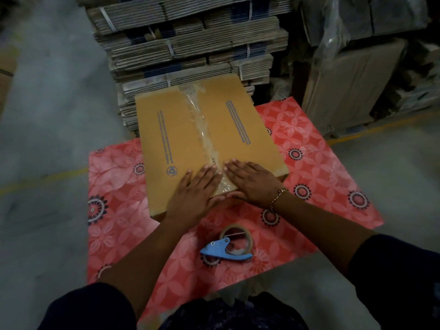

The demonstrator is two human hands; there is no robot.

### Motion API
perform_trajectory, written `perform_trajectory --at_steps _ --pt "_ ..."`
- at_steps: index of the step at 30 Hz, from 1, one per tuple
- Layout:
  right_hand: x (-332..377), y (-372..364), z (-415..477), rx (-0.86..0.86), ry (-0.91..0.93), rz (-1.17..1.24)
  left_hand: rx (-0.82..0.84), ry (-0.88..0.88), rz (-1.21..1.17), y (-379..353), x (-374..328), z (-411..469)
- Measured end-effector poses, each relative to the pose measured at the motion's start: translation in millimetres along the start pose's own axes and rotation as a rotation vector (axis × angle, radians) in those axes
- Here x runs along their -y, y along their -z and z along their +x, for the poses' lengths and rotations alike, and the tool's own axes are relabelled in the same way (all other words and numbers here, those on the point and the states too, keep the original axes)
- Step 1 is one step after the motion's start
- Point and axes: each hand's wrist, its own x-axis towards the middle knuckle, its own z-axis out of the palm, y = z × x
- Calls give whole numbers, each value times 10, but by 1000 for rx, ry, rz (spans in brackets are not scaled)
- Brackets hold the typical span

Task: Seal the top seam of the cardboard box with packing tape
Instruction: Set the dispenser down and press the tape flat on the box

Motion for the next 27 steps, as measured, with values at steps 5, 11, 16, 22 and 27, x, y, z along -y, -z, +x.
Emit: perform_trajectory --at_steps 5,11,16,22,27 --pt "-48 -66 3 -17 36 17 49 9 43 -60 -3 40" --pt "-106 -42 -23 18 98 23 129 12 52 14 -35 18" --pt "-94 119 59 22 86 41 95 118 -1 92 -149 25" --pt "-76 65 98 37 103 -15 81 190 21 -41 -234 64" --pt "-83 46 112 52 120 -26 89 197 29 -64 -245 85"
